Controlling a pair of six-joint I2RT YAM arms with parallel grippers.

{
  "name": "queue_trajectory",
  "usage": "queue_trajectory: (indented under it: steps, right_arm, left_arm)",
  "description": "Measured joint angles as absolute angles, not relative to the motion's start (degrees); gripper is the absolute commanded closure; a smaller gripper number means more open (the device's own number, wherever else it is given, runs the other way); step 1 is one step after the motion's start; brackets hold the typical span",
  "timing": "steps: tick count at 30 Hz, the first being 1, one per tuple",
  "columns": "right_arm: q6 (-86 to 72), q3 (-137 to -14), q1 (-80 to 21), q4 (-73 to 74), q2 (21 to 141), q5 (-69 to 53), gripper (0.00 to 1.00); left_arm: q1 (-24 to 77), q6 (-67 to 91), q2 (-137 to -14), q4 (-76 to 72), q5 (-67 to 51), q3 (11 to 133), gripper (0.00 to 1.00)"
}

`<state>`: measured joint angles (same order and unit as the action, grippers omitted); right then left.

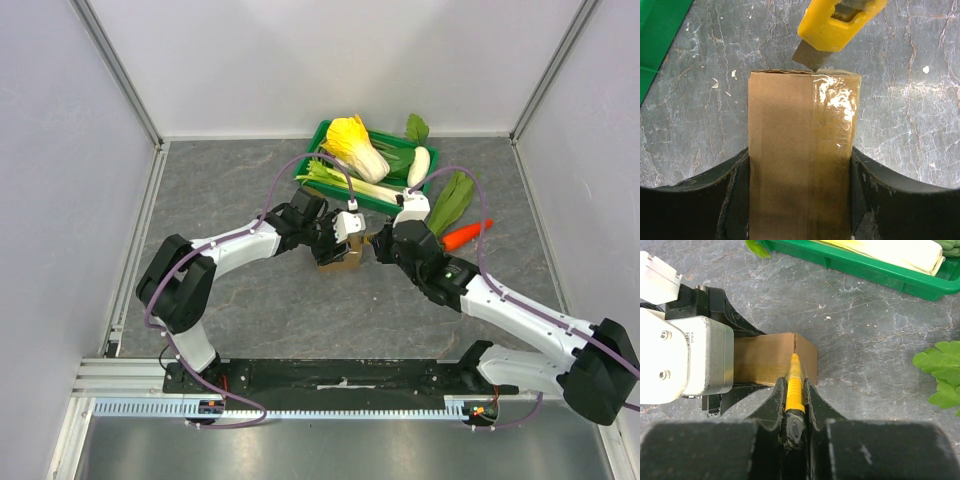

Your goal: Unpack the express box

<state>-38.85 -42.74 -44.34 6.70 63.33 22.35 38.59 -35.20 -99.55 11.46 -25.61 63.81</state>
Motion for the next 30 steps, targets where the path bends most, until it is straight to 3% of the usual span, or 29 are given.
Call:
queue_trajectory:
  steps: [17,30]
  right_arm:
    - [-39.1,-42.8,-44.3,4.7,65.4,22.2,1.00]
    - [-41.6,-42.8,-43.3,6.8,64.5,22.0,1.00]
  left_arm:
    - [38.4,-34.9,-100.1,11.8,-25.5,64.3,0.67]
    - [38.5,-29.4,-105.4,20.2,-22.9,73.3,0.71]
